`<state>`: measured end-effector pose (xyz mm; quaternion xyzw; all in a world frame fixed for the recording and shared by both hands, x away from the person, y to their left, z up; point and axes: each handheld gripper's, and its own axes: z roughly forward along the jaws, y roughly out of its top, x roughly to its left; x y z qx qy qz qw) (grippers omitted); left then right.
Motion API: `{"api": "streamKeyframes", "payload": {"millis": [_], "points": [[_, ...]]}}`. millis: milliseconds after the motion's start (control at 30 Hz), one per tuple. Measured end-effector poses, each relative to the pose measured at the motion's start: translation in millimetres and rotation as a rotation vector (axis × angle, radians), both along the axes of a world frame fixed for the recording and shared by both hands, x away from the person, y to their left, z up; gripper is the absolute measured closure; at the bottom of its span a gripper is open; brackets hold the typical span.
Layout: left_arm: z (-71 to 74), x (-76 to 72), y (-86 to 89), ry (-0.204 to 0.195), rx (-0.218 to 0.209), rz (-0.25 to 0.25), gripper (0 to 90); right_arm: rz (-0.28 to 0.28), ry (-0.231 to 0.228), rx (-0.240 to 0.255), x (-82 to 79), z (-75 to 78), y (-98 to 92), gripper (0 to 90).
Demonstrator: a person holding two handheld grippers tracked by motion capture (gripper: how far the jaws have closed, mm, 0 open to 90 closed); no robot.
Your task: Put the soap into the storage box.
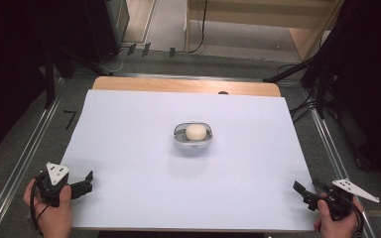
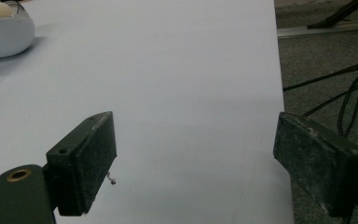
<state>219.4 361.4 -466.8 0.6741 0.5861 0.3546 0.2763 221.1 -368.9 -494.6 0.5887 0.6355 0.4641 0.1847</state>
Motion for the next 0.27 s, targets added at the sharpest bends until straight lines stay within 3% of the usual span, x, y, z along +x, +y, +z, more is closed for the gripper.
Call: {"api": "streamKeyframes", "payload": {"millis": [67,267], "points": [[0.2,-0.3,0.3,-0.001,-0.001,-0.002,0.1,0.002,0.003,0.003,0.3,-0.6,-0.4,13.7],[-0.1,0.5,-0.1,0.005,0.004,-0.004,0.1,0.002,0.013,-0.048,1.4,-0.1,4.4,13.8]]}}
